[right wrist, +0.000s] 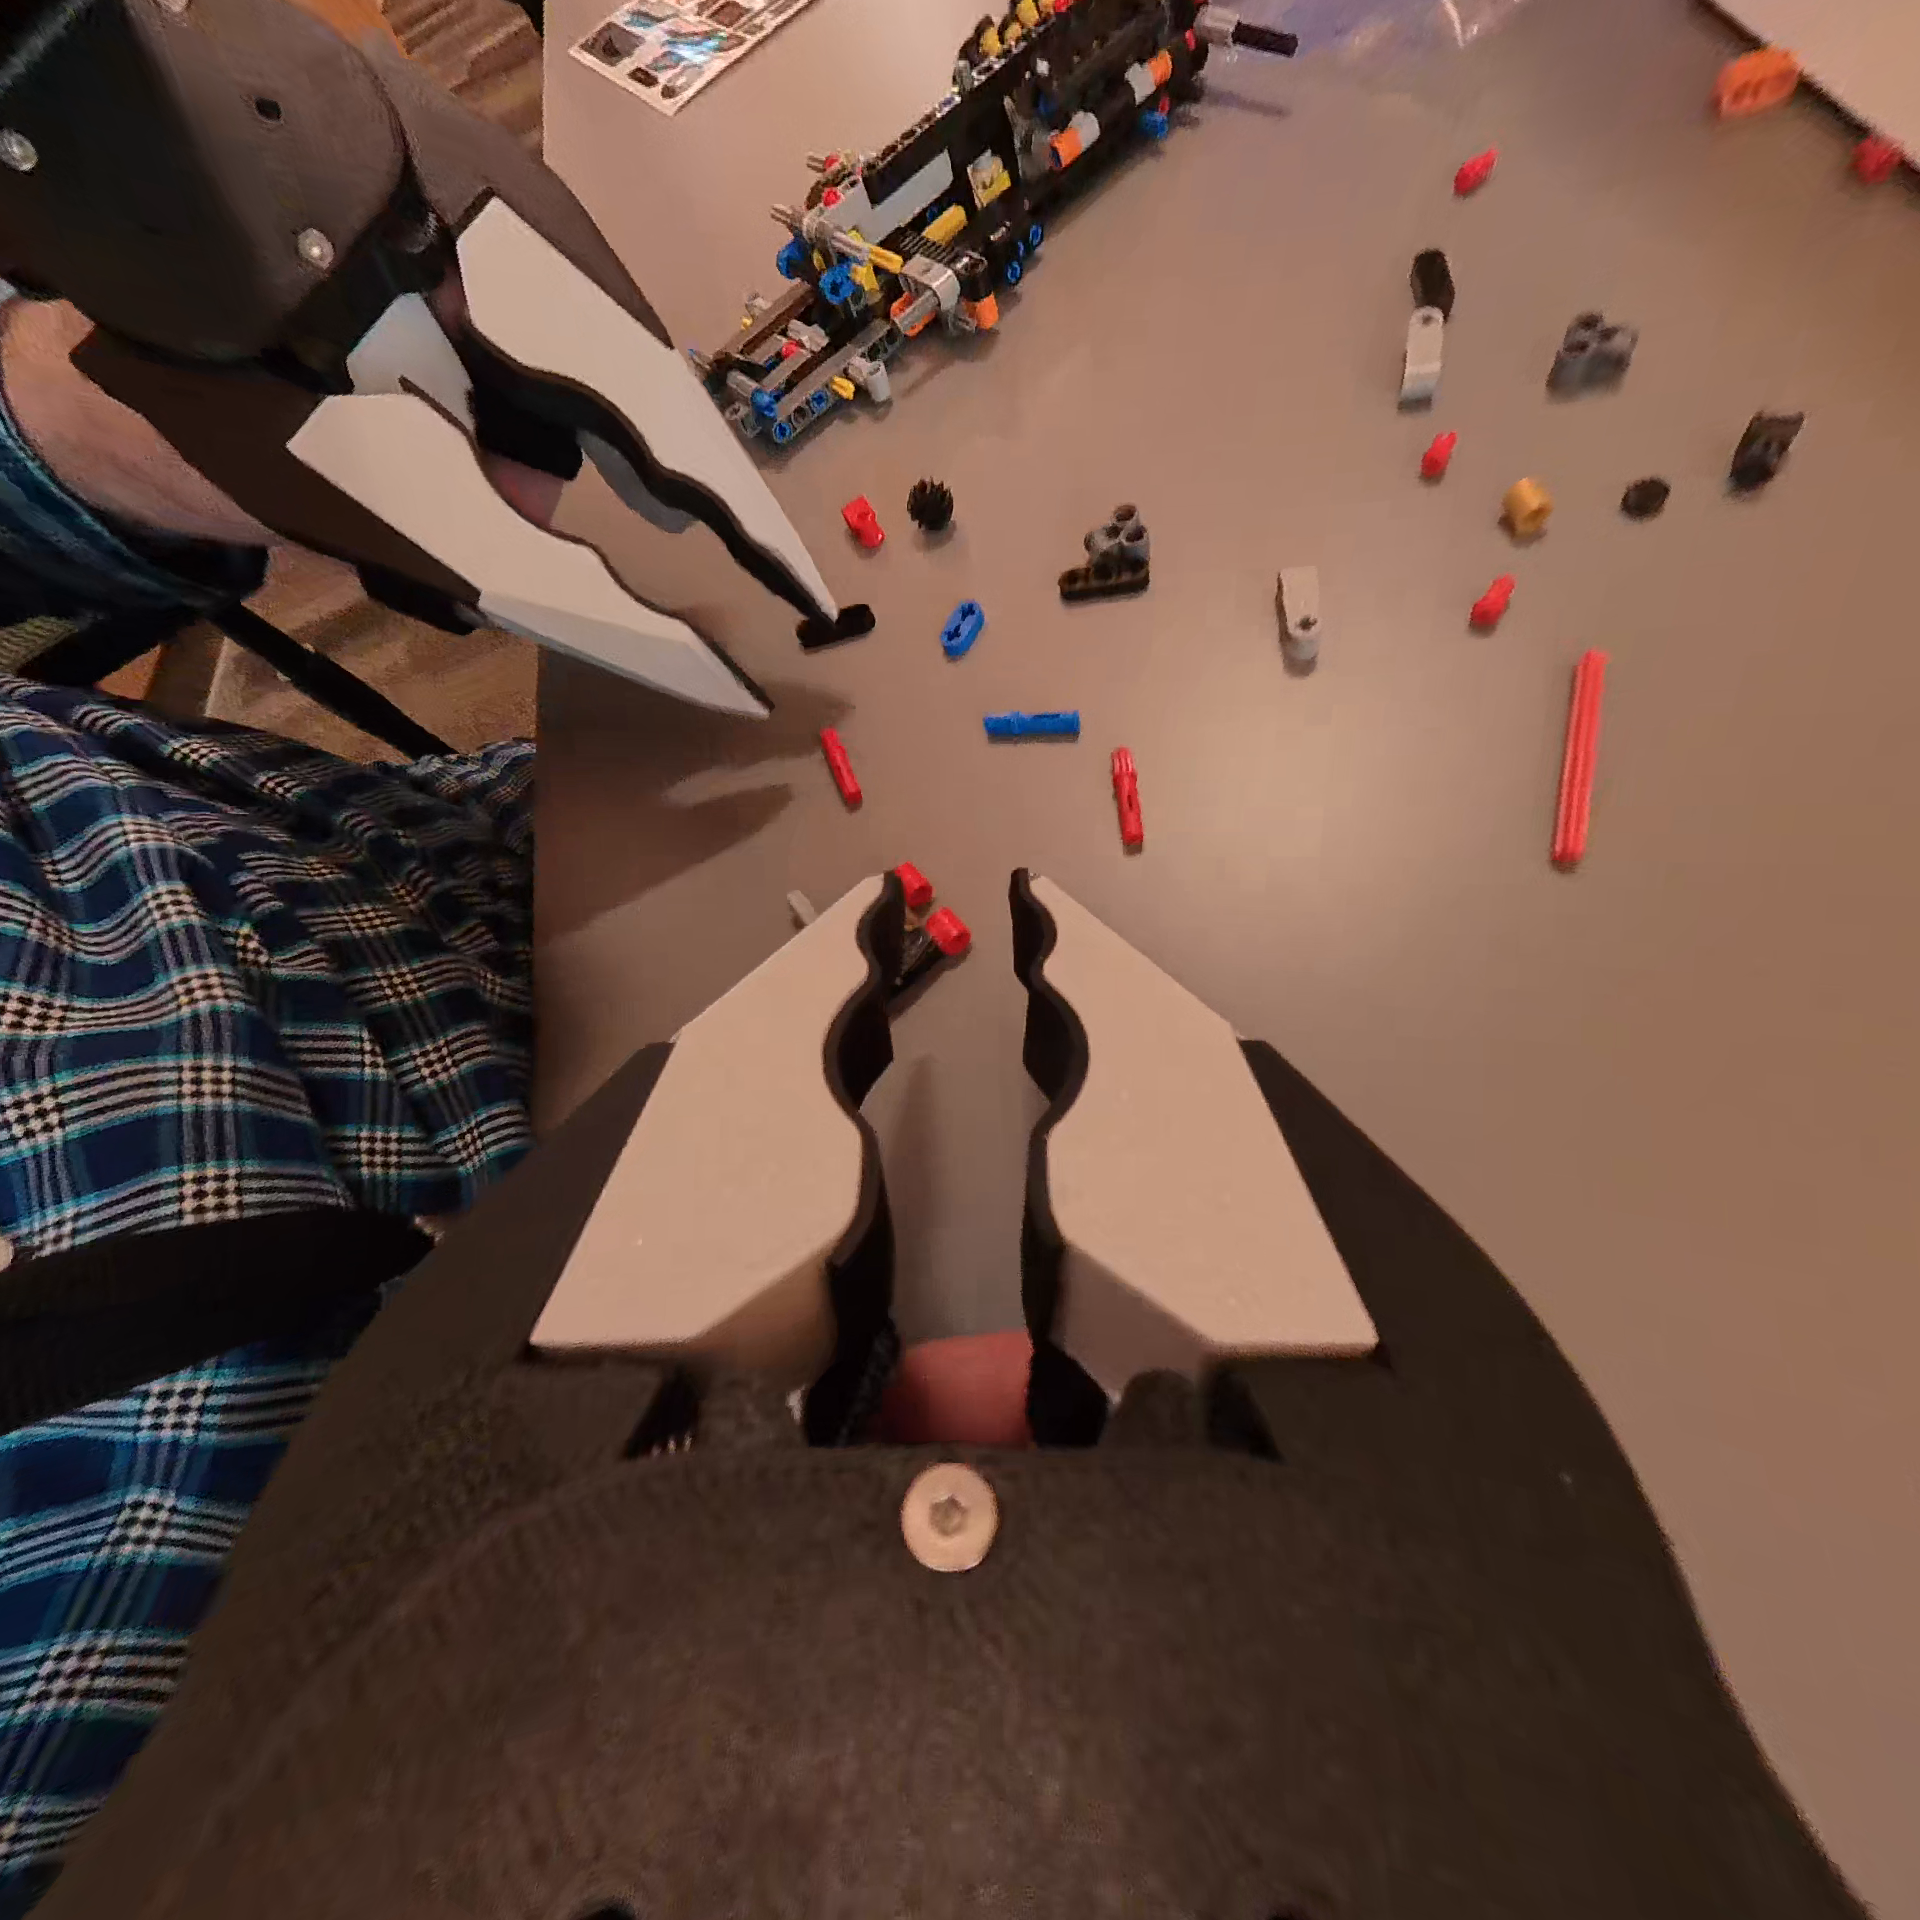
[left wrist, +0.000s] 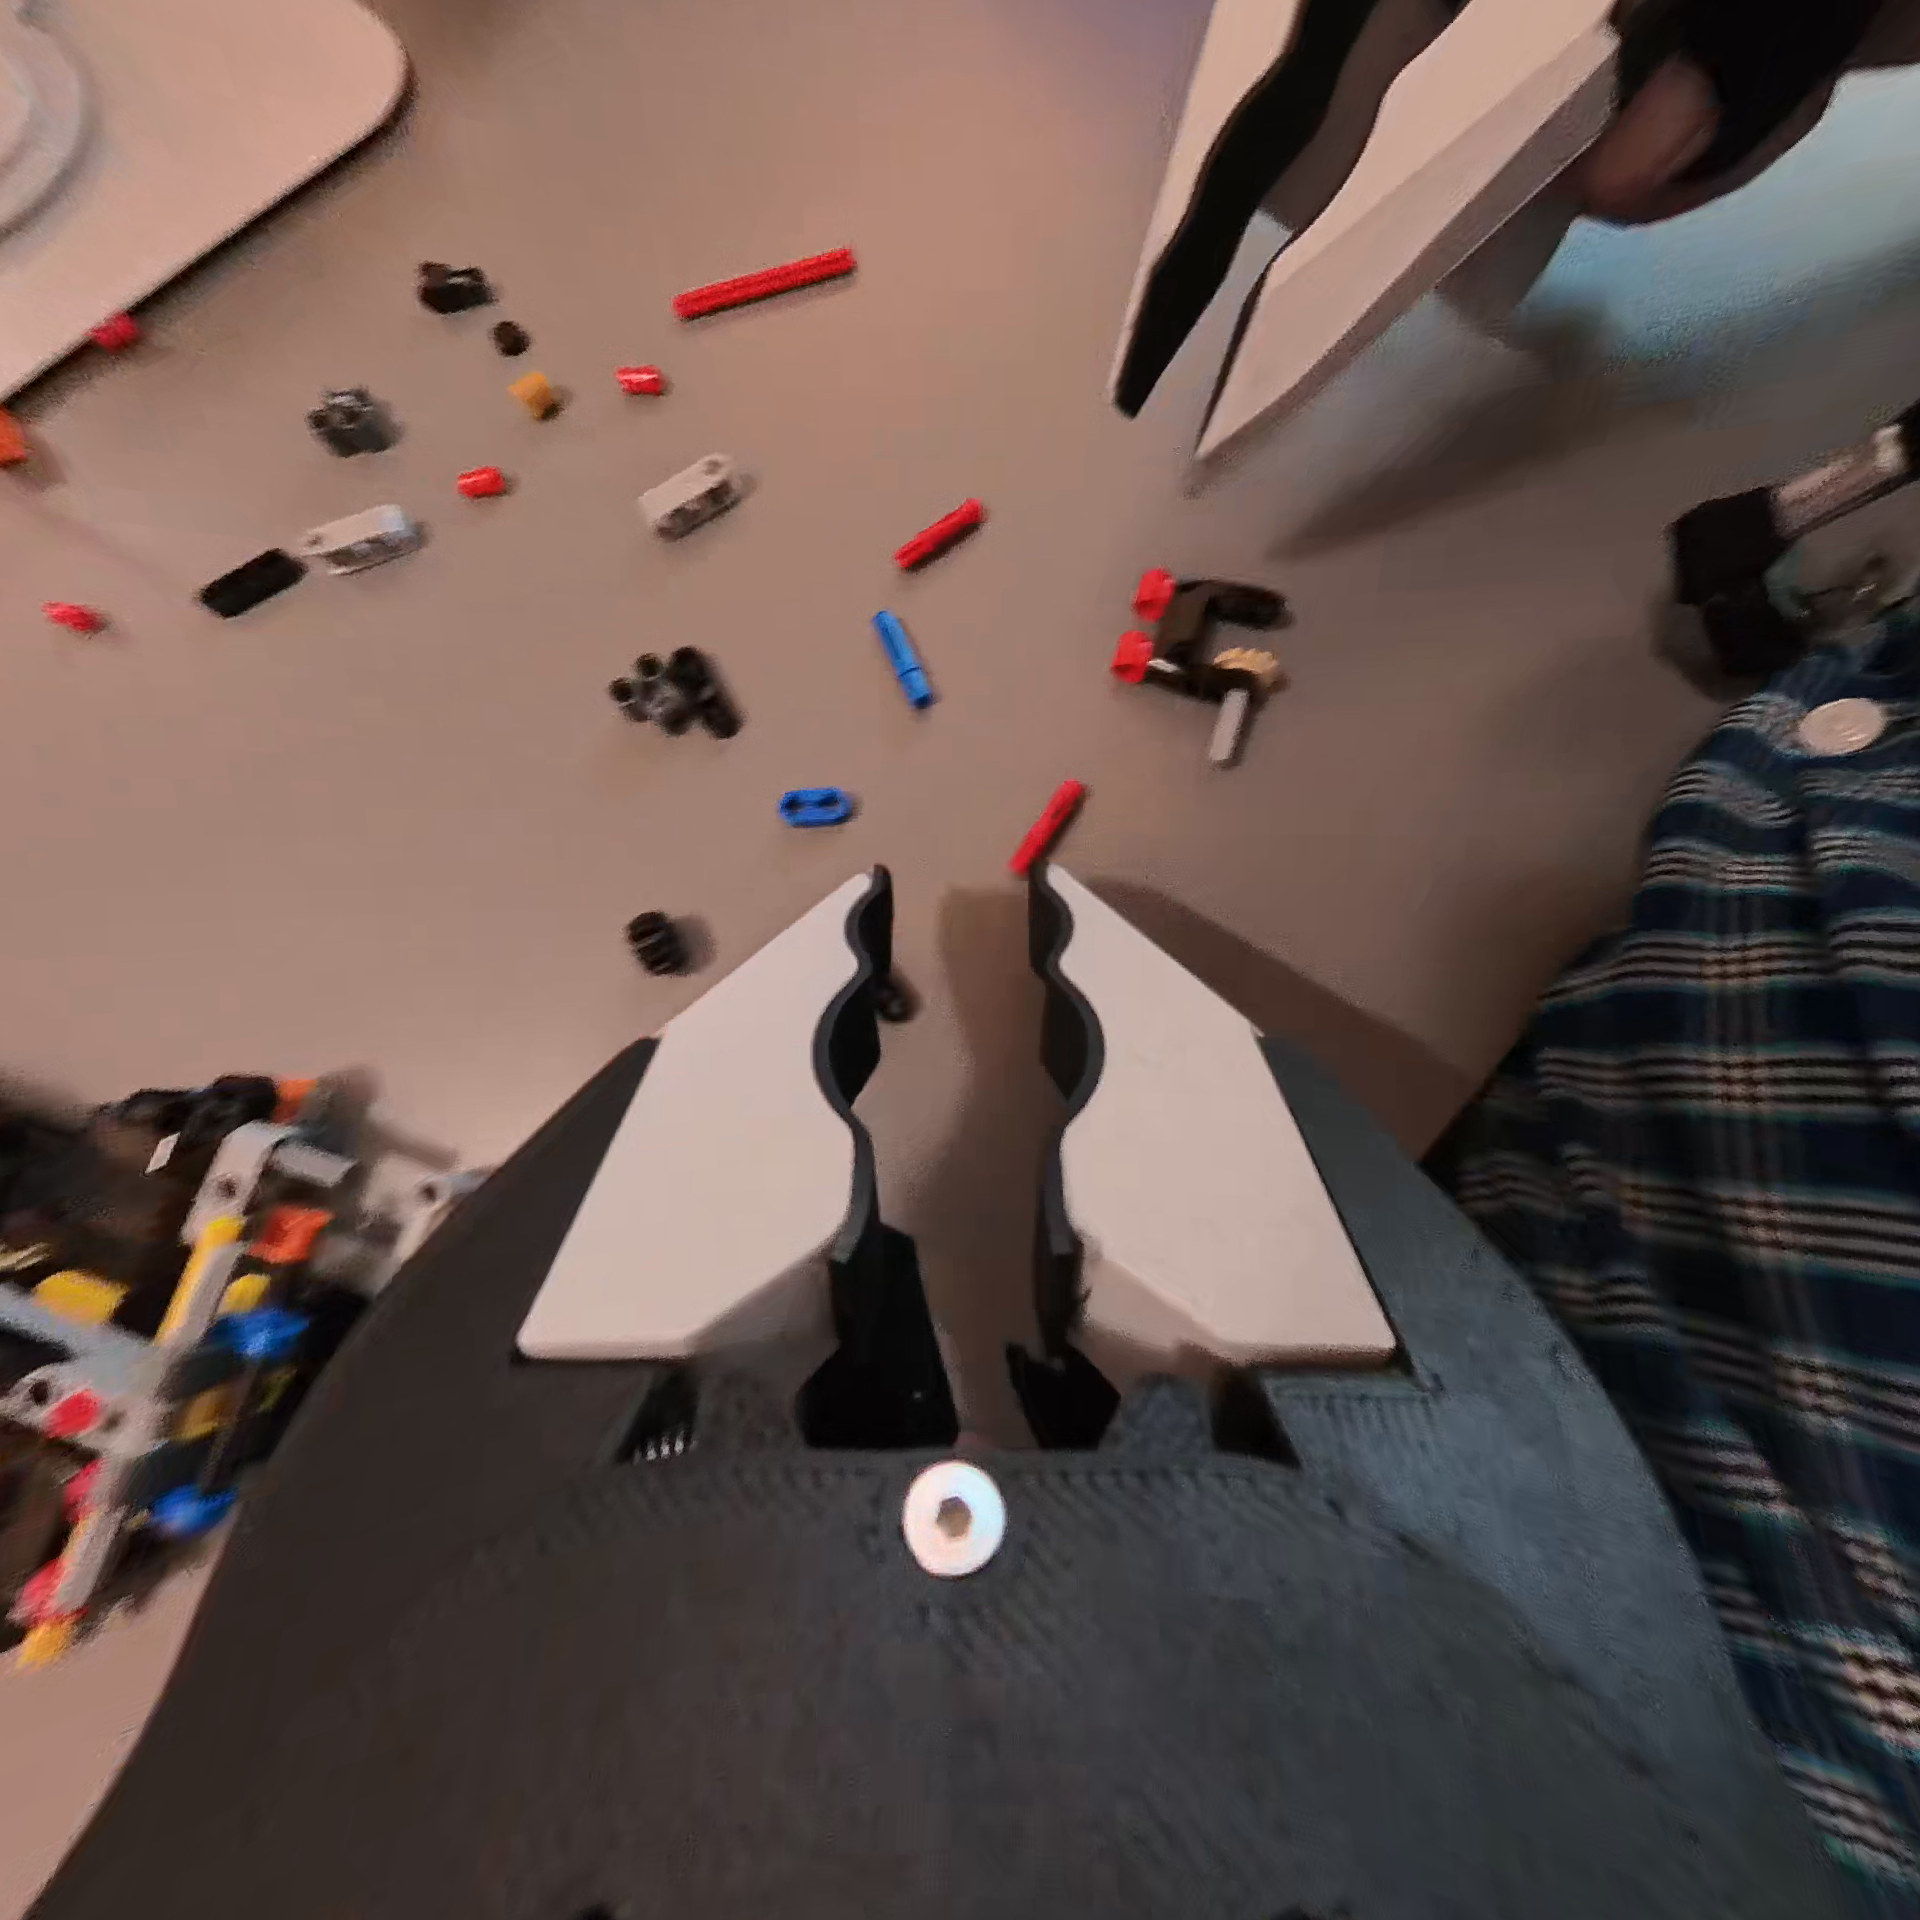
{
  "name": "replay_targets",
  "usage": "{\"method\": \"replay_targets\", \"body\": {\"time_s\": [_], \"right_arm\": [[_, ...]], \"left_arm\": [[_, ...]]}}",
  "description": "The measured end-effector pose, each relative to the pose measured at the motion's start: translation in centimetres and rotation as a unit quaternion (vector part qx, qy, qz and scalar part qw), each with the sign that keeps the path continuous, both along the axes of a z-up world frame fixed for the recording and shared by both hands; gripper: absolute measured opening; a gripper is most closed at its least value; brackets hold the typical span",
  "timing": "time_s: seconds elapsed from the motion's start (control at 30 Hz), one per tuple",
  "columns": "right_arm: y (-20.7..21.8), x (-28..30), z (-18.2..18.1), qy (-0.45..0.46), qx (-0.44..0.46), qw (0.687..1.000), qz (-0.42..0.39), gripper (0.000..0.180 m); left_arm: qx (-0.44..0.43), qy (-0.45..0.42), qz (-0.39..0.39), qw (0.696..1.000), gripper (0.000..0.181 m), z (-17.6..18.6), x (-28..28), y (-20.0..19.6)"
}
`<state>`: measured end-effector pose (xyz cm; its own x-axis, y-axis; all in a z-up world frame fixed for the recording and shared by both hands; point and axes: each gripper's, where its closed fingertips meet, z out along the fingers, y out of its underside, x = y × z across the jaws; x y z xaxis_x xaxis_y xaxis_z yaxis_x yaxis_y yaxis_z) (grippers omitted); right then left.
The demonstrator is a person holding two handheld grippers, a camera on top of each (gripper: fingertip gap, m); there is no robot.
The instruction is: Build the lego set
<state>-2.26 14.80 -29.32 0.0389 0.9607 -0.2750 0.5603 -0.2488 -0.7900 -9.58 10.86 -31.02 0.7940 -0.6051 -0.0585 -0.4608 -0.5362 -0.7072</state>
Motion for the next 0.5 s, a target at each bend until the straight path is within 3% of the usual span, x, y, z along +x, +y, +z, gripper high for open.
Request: {"method": "replay_targets", "body": {"time_s": [0.33, 0.5], "right_arm": [[0.9, -3.0, 0.8, 0.006, 0.019, 1.0, 0.013, 0.014], [0.8, -2.8, 0.5, 0.006, 0.008, 1.0, 0.007, 0.013]], "left_arm": [[-0.028, 0.034, 0.012, 0.999, 0.03, -0.8, -1.5, 2.8], [-0.053, 0.027, 0.01, 0.998, 0.023, -1.8, -1.2, 3.3]]}}
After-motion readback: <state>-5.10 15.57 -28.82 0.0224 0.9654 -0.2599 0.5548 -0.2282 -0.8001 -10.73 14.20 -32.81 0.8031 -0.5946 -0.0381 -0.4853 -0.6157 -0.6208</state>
